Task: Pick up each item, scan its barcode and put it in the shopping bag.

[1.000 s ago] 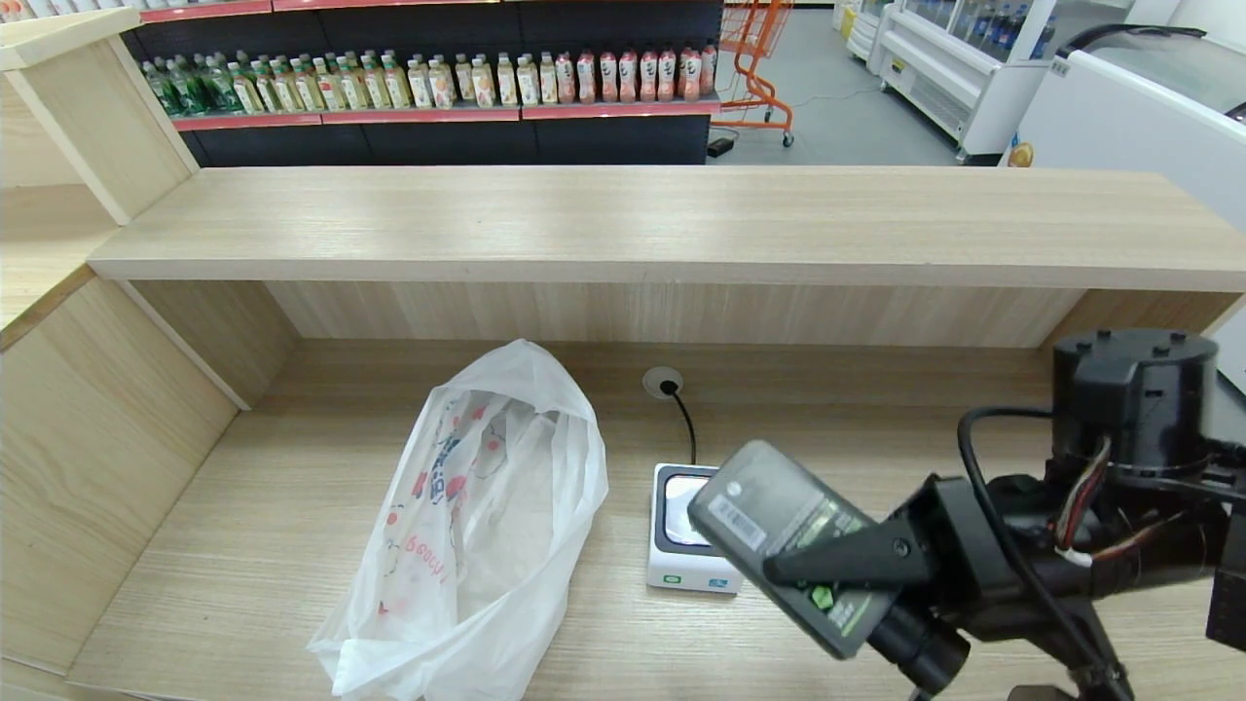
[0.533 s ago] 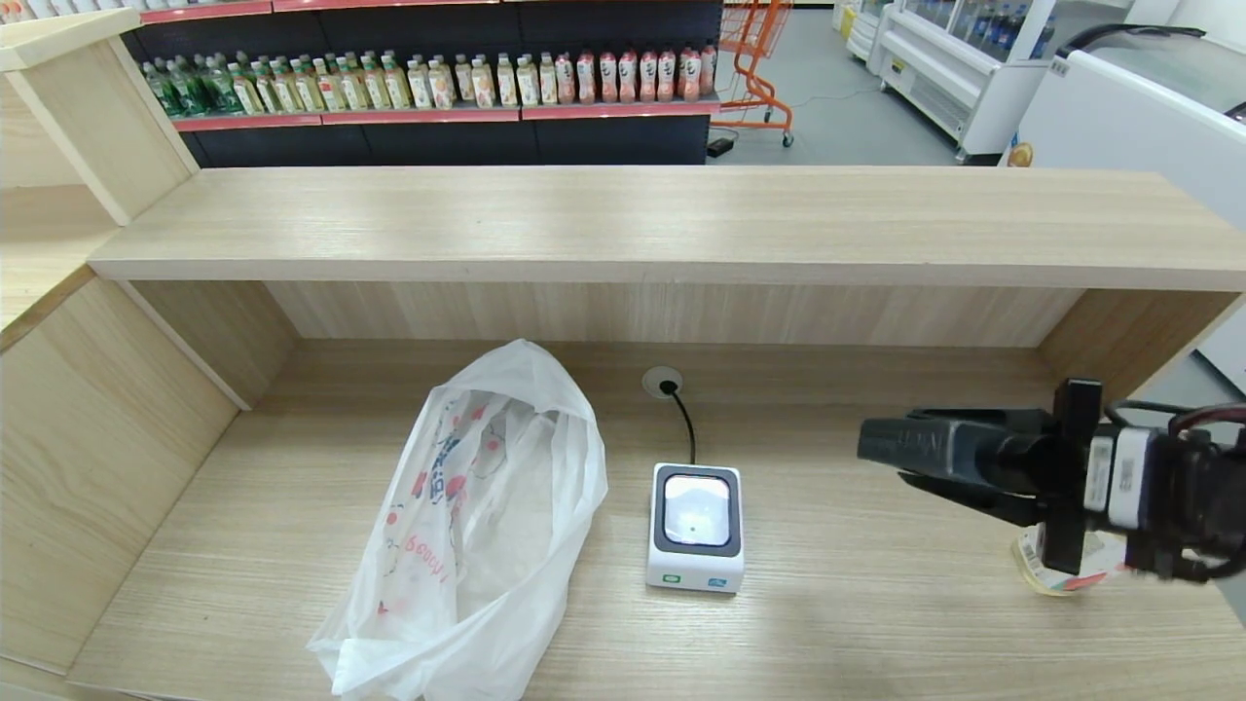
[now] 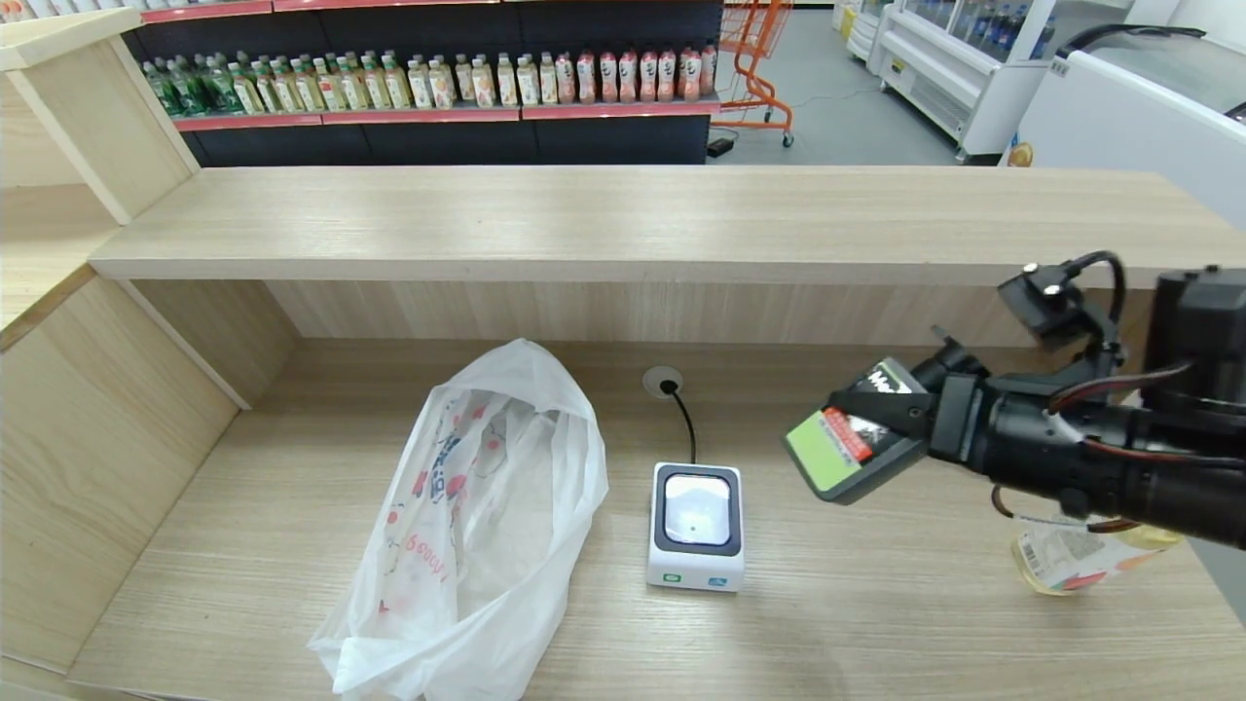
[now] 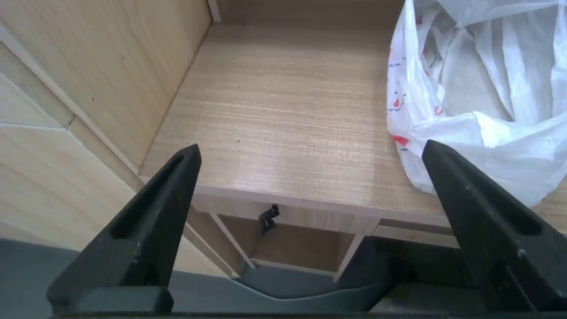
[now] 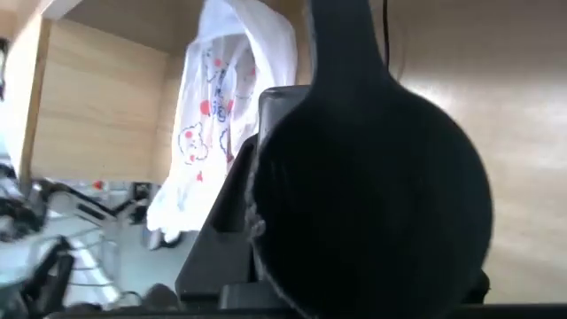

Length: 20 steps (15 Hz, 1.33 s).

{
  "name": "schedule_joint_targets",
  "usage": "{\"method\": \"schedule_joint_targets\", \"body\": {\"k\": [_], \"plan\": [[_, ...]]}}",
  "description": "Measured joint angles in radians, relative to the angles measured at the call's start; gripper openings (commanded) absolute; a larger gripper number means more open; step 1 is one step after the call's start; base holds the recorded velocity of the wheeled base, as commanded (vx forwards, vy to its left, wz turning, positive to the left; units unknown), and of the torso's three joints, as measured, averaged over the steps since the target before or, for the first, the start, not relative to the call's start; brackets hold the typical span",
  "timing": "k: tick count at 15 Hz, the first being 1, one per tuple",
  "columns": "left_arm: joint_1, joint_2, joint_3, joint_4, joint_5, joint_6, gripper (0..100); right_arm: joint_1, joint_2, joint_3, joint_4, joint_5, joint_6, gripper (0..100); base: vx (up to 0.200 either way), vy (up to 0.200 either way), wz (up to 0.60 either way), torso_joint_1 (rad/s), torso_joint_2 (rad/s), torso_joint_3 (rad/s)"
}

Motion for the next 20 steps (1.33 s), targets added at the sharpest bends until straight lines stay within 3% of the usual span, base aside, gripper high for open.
{"method": "schedule_joint_targets", "body": {"k": [2, 5, 13, 20], "plan": [[0.000, 0.000, 0.000, 0.000, 0.000, 0.000, 100, 0.044, 0.102, -0.023, 0.004, -0.036, 0.104, 0, 0.000, 0.000, 0.00, 0.000, 0.00, 0.000], [0.000, 0.000, 0.000, 0.000, 0.000, 0.000, 100, 0.099, 0.222, -0.054, 0.003, -0.096, 0.131, 0, 0.000, 0.000, 0.00, 0.000, 0.00, 0.000], [0.000, 0.000, 0.000, 0.000, 0.000, 0.000, 100, 0.150, 0.430, -0.217, -0.001, -0.121, 0.121, 0, 0.000, 0.000, 0.00, 0.000, 0.00, 0.000], [0.000, 0.000, 0.000, 0.000, 0.000, 0.000, 100, 0.174, 0.513, -0.274, -0.007, -0.122, 0.046, 0, 0.000, 0.000, 0.00, 0.000, 0.00, 0.000]]}}
